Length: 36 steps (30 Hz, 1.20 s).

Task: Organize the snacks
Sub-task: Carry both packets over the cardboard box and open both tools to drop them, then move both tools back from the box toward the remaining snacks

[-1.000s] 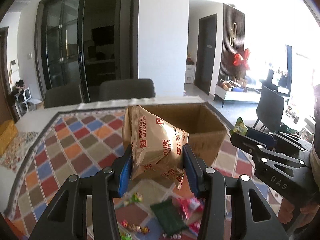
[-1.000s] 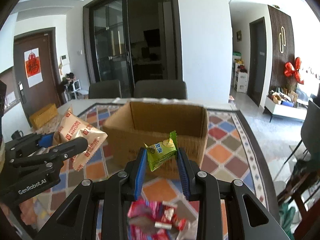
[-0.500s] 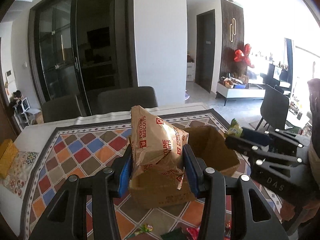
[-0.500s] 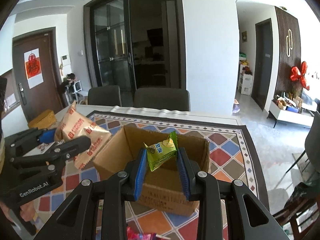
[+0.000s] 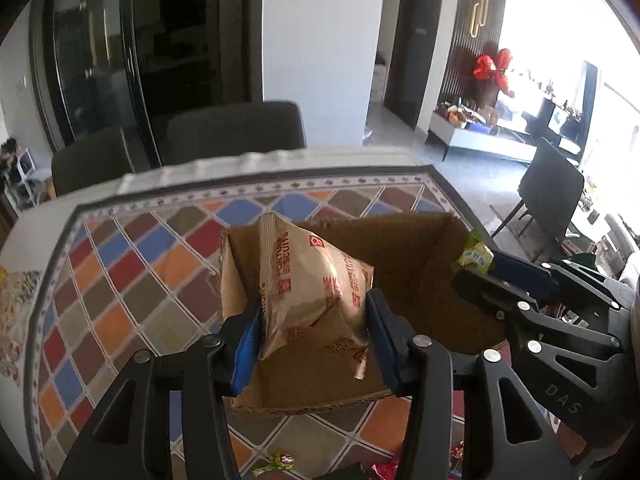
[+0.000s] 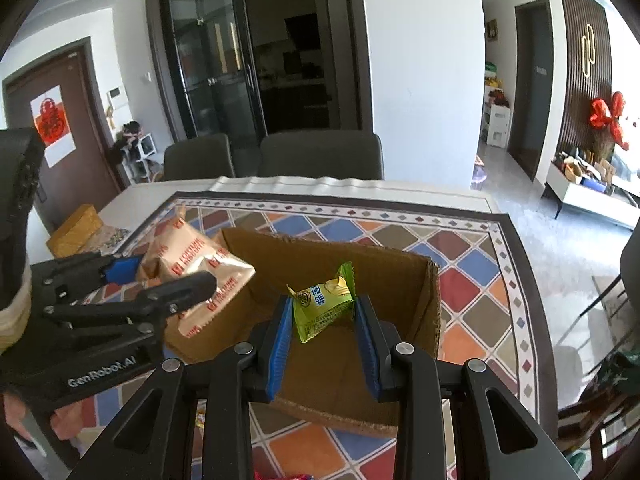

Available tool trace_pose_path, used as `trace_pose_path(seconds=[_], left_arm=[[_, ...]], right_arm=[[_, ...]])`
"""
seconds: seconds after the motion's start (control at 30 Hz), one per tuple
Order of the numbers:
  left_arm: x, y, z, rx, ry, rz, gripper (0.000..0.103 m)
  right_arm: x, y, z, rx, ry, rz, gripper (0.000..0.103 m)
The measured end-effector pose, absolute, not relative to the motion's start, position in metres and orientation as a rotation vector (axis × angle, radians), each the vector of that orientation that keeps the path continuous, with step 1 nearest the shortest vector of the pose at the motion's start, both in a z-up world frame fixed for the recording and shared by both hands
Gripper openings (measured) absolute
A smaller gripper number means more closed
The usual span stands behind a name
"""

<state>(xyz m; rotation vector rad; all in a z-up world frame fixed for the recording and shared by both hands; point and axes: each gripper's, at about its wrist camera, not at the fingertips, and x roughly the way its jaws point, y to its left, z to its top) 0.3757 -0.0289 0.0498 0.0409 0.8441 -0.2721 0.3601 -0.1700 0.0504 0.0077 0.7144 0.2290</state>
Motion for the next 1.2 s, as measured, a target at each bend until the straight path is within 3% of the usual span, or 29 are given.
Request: trace_pose_path(seconds=[0.07, 0.13, 0.17, 0.5, 0.6, 0.7, 1.2], left_arm=[[0.375, -0.028, 0.049, 0.047, 0.846, -0.263, 0.062], [0.370, -0.024, 0.050, 0.061, 0.833, -0.246, 0.065], [0.366, -0.023, 0.051, 0.067, 0.822, -0.237, 0.065], [0.312, -0.011, 0.074, 0.132, 0.691, -0.194, 0.073], [0.290, -0.005, 0.081, 0.150, 0.635, -0.178, 0.075], [0.267, 0.002, 0.084, 0.170, 0.590, -0.163, 0.077], [0.184, 0.038, 0.072, 0.176, 0.547, -0.145, 0.082]], right_arm=[[0.364, -0.170, 0.047, 0.011, 0.725, 0.215, 0.041], [0.364, -0.171, 0.045, 0.012, 0.730, 0.197, 0.054], [0.363, -0.171, 0.044, 0.011, 0.727, 0.193, 0.055], [0.329, -0.167, 0.052, 0.002, 0.695, 0.219, 0.056], [0.311, -0.164, 0.055, -0.003, 0.667, 0.226, 0.064], [0.293, -0.160, 0.058, -0.012, 0.635, 0.232, 0.065], [0.213, -0.124, 0.052, -0.045, 0.553, 0.287, 0.069]])
